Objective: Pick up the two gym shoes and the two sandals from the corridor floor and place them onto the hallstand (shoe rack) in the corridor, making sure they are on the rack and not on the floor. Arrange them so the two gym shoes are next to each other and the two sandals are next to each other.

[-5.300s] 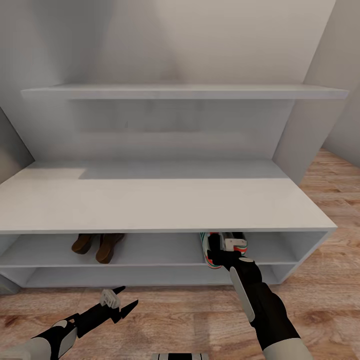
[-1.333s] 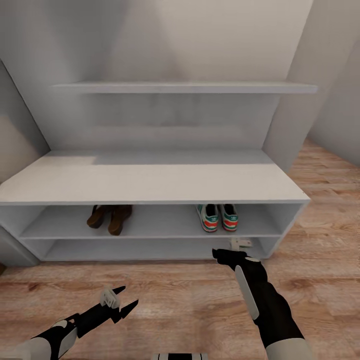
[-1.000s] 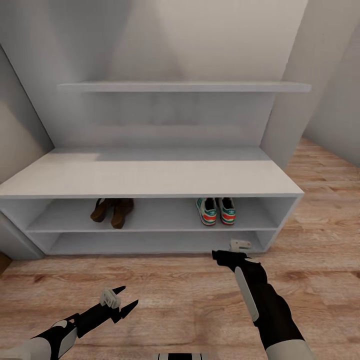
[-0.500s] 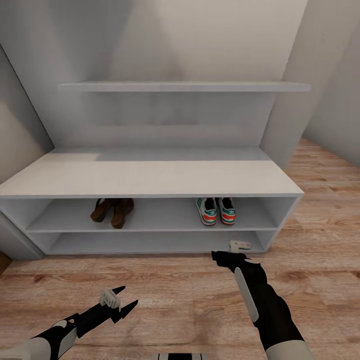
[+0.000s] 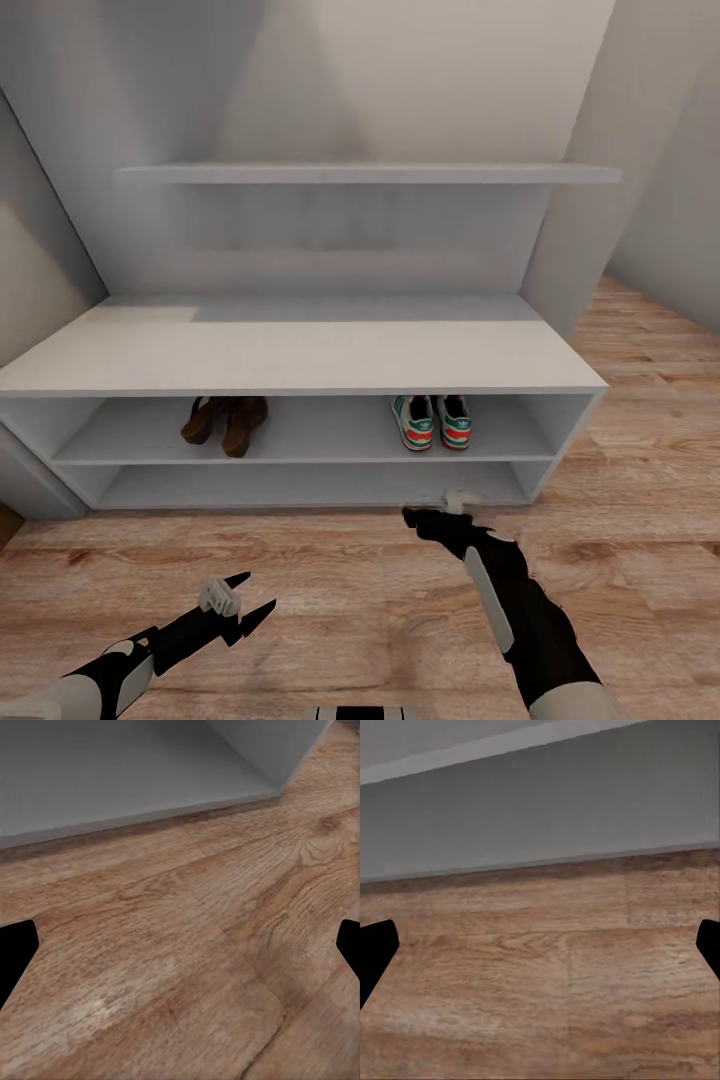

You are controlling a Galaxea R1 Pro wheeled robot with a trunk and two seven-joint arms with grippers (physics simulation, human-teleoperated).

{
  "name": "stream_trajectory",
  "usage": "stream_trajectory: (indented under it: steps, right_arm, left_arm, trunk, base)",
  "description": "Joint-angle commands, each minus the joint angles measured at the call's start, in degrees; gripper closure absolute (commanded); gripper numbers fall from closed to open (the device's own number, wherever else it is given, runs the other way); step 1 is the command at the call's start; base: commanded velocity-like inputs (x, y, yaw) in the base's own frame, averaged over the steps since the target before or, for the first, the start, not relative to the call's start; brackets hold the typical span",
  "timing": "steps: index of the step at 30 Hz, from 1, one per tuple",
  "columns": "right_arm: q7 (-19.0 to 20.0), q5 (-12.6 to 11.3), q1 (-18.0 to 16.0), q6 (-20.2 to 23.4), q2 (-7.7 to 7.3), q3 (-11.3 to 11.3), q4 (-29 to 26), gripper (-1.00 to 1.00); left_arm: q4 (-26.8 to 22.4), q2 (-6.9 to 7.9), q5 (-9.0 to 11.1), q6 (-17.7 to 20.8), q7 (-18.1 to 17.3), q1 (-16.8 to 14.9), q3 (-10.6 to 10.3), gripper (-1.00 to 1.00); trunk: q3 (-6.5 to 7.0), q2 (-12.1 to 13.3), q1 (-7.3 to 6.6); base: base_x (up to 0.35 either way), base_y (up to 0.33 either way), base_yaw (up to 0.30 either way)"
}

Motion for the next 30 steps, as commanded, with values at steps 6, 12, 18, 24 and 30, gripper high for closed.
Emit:
stream_trajectory:
  steps: [6, 12, 18, 24, 30]
  right_arm:
    - [28.7, -2.8, 0.0, -8.2, -0.1, -0.4, 28.4, -1.0]
    - [36.0, -3.8, 0.0, -8.4, -0.11, -0.6, 34.3, -1.0]
    - [36.7, -3.8, 0.0, -8.4, -0.07, -0.4, 35.5, -1.0]
    - [36.7, -3.6, 0.0, -8.5, -0.06, -0.4, 36.7, -1.0]
    - [36.7, -3.9, 0.0, -10.2, -0.15, -1.7, 39.2, -1.0]
  left_arm:
    - [0.1, 0.01, 0.6, -0.1, -0.2, 0.0, -0.4, -1.0]
    - [0.1, 0.01, 0.6, -0.1, -0.2, 0.0, -0.4, -1.0]
    - [0.1, 0.01, 0.7, 0.0, -0.1, 0.0, -0.4, -1.0]
    - [0.1, 0.01, 0.7, 0.0, -0.1, 0.0, -0.4, -1.0]
    - [0.1, 0.01, 0.7, 0.0, -0.1, 0.0, -0.4, -1.0]
  trunk:
    - [-0.05, 0.0, -0.01]
    - [-0.05, 0.0, -0.01]
    - [-0.05, 0.0, -0.01]
    - [-0.05, 0.0, -0.01]
    - [-0.05, 0.0, -0.01]
  base:
    - [0.0, 0.0, 0.0]
    - [0.0, 0.0, 0.0]
    - [0.0, 0.0, 0.0]
    - [0.0, 0.0, 0.0]
    - [0.0, 0.0, 0.0]
